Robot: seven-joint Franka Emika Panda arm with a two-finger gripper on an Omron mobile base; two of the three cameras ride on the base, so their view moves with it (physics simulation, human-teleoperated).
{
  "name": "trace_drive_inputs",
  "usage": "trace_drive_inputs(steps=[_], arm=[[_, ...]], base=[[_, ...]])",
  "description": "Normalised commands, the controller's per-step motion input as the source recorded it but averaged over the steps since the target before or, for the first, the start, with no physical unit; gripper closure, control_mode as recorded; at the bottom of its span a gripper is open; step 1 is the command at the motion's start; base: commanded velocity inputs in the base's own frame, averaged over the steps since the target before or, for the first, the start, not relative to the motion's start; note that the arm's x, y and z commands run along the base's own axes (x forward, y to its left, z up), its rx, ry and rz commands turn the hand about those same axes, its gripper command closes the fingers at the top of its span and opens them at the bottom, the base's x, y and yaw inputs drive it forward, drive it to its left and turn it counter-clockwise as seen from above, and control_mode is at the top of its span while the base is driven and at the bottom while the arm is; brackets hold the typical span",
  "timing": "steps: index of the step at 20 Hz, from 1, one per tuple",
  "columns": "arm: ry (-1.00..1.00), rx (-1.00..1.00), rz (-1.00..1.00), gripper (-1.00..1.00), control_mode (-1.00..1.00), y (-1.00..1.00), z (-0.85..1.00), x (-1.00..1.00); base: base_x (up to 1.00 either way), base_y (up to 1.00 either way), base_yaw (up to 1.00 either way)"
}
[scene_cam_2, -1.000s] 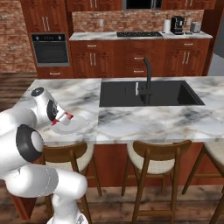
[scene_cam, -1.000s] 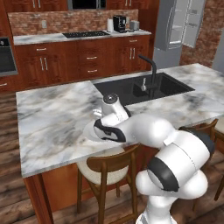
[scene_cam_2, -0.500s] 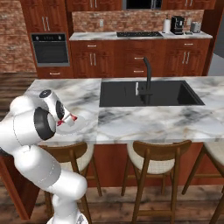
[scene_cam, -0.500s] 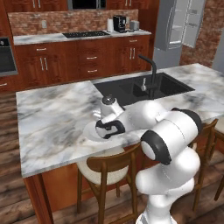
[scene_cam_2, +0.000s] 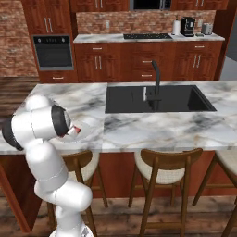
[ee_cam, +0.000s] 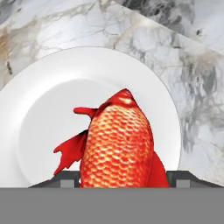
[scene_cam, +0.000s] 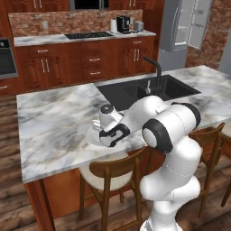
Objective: Take the fish from the fridge and place it on the digital scale on the counter by the fridge. Wait a few seconds for a reading, then move it to the plate on the dining counter.
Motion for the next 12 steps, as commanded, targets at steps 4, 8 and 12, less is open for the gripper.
trace_drive_inputs(steps=[4, 8, 12], arm=[[0.04, 0.00, -0.03, 1.00, -1.00, 0.08, -0.26, 0.30], [0.04, 0.00, -0.04, -1.00, -1.00, 0.01, -0.17, 0.41], [0.02, 0.00, -0.04, -1.00, -1.00, 0.00, -0.07, 0.32]], base=[[0.00, 0.00, 0.00], [0.00, 0.00, 0.00], [0.00, 0.00, 0.00]])
